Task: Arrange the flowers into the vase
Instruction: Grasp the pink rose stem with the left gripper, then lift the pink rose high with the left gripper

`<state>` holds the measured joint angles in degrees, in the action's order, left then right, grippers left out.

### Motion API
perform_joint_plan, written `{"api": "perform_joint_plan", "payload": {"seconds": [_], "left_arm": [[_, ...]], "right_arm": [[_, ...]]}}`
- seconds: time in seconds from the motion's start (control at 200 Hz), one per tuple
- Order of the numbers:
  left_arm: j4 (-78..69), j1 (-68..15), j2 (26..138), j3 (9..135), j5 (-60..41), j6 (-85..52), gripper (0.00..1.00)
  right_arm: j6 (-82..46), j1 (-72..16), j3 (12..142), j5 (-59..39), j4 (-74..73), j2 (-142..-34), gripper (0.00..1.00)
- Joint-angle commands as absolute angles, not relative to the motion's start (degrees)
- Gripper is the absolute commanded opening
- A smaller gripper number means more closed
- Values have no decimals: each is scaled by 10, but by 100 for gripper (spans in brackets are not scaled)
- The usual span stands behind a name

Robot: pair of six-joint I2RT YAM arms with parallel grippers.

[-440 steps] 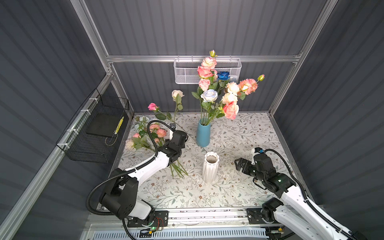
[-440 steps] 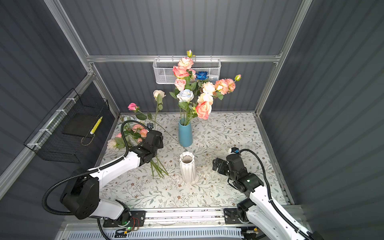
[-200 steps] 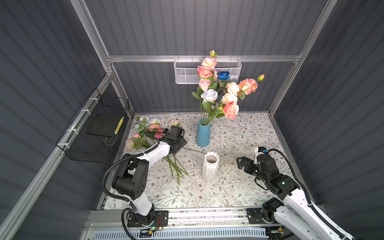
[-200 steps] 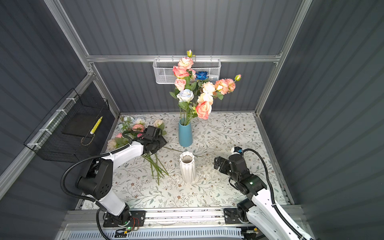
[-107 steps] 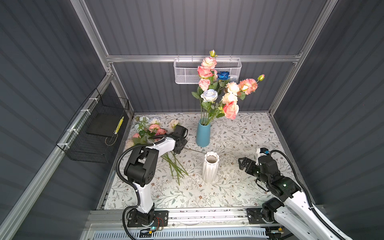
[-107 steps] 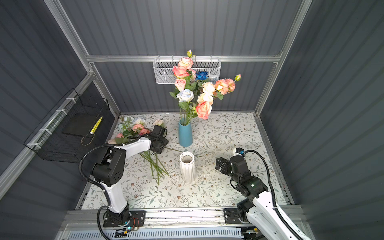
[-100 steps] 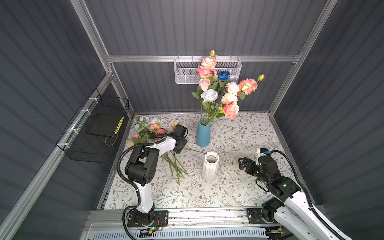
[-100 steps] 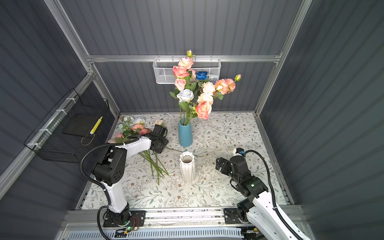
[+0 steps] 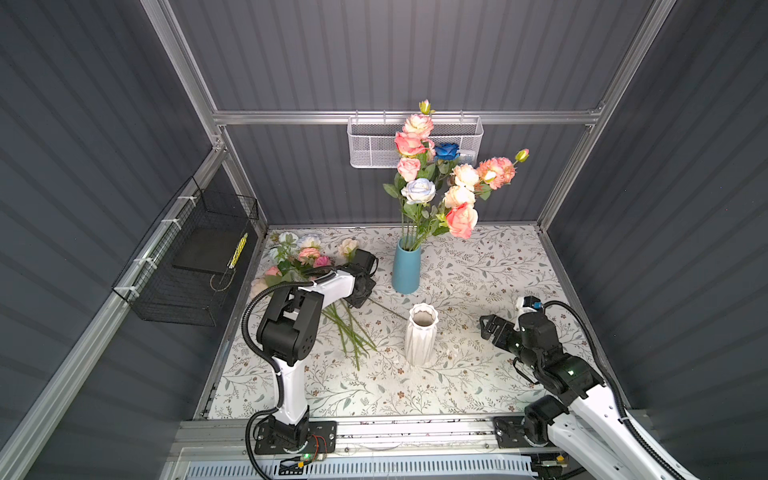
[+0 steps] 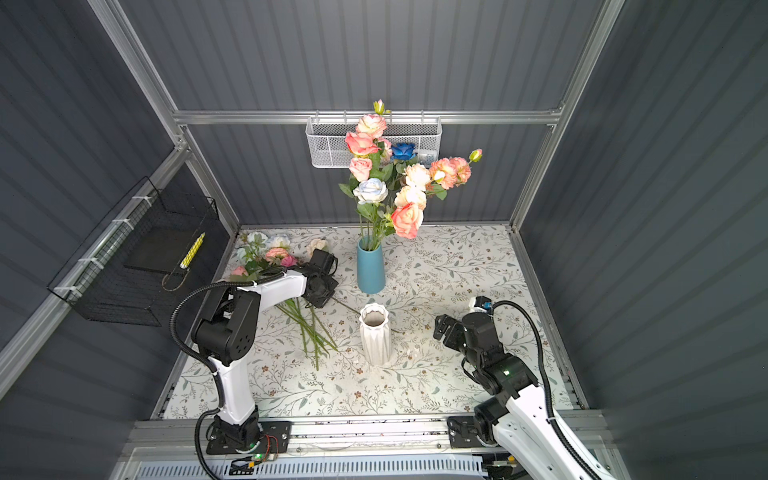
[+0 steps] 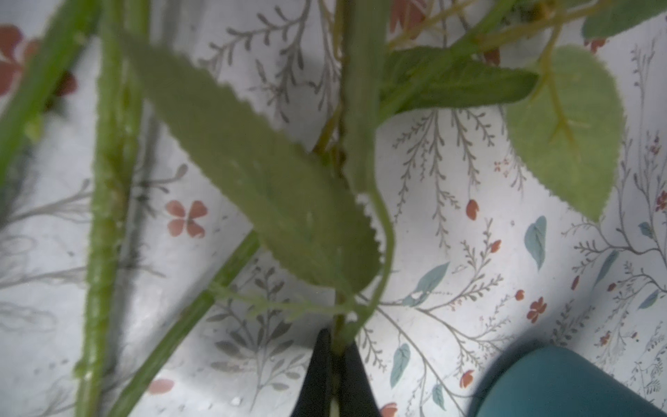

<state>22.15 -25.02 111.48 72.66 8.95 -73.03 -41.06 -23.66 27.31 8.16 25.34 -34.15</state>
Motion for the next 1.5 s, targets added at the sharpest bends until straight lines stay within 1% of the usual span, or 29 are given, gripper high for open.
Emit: {"api": "perform_joint_plan", "payload": {"seconds": [0.0, 0.09, 0.24, 0.435, 0.745, 0.825, 0.98, 1.166, 1.251, 1.376, 1.491], "left_arm": [[221, -246, 1059, 703, 104, -718, 0], [201, -246, 1018, 677, 106, -733, 0], [123, -246, 933, 619, 102, -777, 0], [99, -247, 854, 635, 70, -774, 0], [113, -250, 676, 647, 76, -716, 0], [120, -249, 645, 678, 59, -673, 0], [188, -250, 619, 767, 0, -544, 0], [274, -250, 641, 902, -73, -358, 0], [303, -250, 660, 958, -104, -297, 0], [296, -250, 671, 993, -154, -250, 0], [274, -257, 670, 974, -161, -227, 0]], "right_arm": [[-405, -234, 266, 89, 262, -336, 99], [-406, -234, 266, 87, 260, -335, 99], [-407, -233, 269, 84, 263, -333, 99], [-408, -233, 272, 88, 276, -321, 99], [-409, -233, 275, 89, 279, -308, 99], [-408, -233, 278, 89, 282, -310, 99], [-410, -233, 279, 90, 285, -306, 99], [-414, -233, 283, 83, 277, -314, 99], [-415, -233, 288, 78, 276, -322, 99], [-415, -233, 294, 77, 280, -325, 99], [-416, -233, 297, 81, 285, -318, 99]]}}
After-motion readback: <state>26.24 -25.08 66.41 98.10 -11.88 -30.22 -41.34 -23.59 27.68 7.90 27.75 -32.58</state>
